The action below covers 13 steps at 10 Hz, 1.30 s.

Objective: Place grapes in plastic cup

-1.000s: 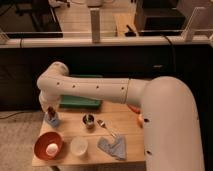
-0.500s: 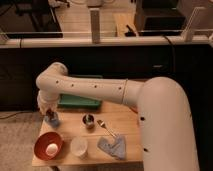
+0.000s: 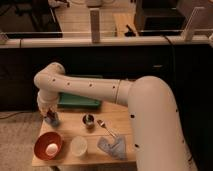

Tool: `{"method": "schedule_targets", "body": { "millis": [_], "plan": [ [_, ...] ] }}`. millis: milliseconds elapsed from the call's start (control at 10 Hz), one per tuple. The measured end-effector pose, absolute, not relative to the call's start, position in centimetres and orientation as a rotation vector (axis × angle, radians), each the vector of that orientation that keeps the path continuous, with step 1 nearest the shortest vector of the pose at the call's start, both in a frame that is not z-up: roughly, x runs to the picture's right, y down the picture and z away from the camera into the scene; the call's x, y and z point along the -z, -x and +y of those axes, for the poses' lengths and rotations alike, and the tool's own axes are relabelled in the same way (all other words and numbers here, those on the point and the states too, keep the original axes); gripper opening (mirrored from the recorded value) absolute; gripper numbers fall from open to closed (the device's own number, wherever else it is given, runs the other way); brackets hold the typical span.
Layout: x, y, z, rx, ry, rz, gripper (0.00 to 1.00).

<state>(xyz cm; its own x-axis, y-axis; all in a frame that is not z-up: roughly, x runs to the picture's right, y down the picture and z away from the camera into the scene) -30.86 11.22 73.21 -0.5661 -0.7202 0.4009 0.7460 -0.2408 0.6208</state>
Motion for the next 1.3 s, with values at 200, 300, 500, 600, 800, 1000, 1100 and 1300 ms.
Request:
{"method": "schedule_targets", "body": {
  "millis": [200, 300, 500, 600, 800, 1000, 1100, 1300],
  "plan": [
    [-73.6, 30.6, 11.5, 1.954, 0.053, -1.012, 0.07],
    [-73.7, 30.7, 11.7, 1.964, 0.059, -1.023, 0.18],
    [-74.0, 30.7, 11.9, 1.973, 0.072, -1.034, 0.36],
    [-74.2, 30.5, 12.0, 1.974, 0.081, -1.039, 0.49],
    [-74.4, 30.4, 12.1, 1.975, 0.096, -1.053, 0.66],
    [-74.6, 30.4, 12.4, 1.975, 0.114, -1.064, 0.8],
    [-74.7, 30.3, 12.4, 1.974, 0.121, -1.065, 0.8],
    [-74.8, 30.2, 12.6, 1.976, 0.133, -1.068, 0.8]
  ]
}}
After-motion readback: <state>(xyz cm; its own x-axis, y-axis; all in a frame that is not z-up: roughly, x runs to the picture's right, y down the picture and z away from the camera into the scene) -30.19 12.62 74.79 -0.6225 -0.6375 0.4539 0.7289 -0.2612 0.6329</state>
